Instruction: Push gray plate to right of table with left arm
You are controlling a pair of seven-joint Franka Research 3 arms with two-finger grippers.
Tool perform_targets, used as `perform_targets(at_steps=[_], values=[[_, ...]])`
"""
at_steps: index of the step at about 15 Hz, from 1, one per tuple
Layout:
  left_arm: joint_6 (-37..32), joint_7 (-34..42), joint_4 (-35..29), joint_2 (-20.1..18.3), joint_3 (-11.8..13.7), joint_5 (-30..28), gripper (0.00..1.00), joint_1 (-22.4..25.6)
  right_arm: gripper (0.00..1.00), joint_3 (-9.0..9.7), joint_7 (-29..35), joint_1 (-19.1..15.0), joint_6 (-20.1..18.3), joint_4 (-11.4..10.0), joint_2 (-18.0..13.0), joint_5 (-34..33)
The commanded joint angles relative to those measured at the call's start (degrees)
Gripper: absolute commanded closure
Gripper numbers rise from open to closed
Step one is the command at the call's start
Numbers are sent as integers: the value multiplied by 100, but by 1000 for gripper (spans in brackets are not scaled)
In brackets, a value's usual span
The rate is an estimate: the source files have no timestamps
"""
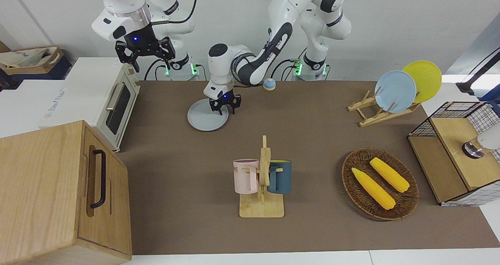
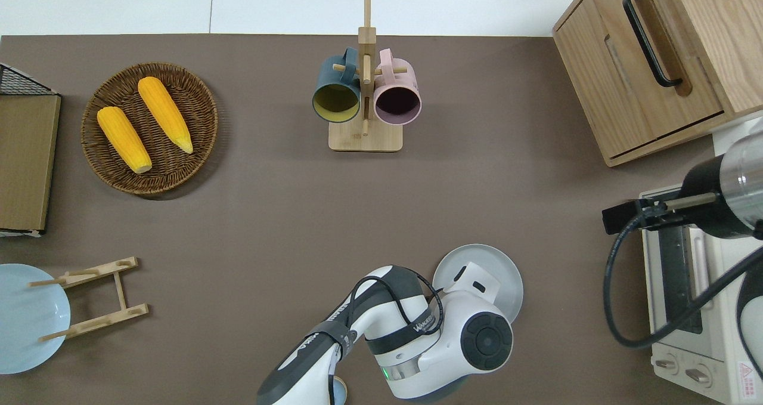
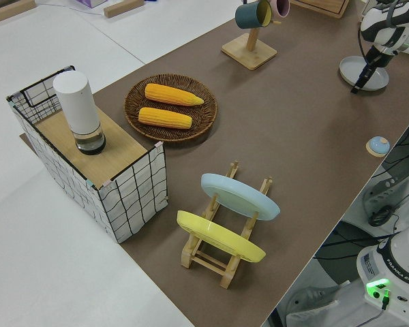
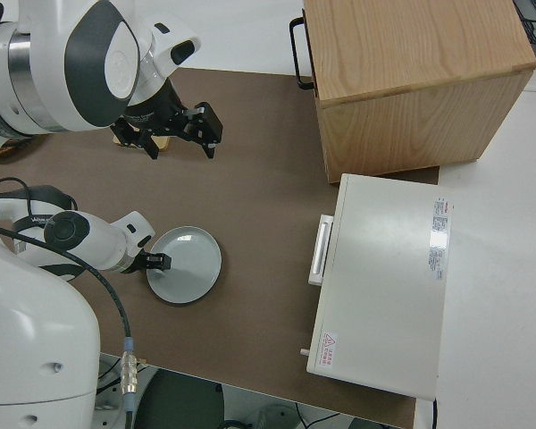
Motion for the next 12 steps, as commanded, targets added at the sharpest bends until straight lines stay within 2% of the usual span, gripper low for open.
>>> perform_targets(at_steps=[1,6,9,11,12], values=[[-158,-120,154,81,68,163,9,-59,17,76,8,-116,-69,22,-36,59],[-642,-14,471,-95,95,171,9,54,17,85,8,-116,-69,22,-36,59],[-1115,415,584,-367,60,84,9,257,17,85,8,-116,-69,22,-36,59],[-1694,626,1013,-403,33,-100,9,423,17,85,8,-116,-69,22,-36,59],[-2289,993,1564,-403,68,-327,9,537,17,85,-1,-116,-69,22,-36,59]])
